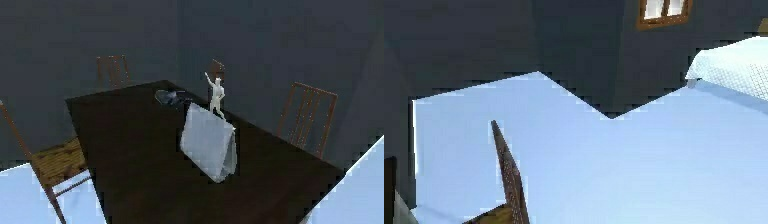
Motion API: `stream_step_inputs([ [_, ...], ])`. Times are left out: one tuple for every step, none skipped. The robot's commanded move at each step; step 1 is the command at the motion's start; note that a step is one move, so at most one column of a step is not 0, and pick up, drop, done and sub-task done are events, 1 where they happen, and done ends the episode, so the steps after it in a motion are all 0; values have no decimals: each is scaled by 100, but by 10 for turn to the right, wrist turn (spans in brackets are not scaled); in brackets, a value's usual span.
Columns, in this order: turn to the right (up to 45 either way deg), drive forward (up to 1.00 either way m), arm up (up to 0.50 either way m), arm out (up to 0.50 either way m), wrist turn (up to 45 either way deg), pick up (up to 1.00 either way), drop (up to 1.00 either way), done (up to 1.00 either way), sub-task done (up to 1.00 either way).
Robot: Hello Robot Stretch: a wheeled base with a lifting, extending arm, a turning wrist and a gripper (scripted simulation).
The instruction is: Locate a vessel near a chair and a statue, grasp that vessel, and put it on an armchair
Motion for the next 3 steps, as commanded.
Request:
stream_step_inputs([
  [-450, 0, 0, 0, 0, 0, 0, 0, 0],
  [-300, 0, 0, 0, 0, 0, 0, 0, 0],
  [-60, 0, 0, 0, 0, 0, 0, 0, 0],
])
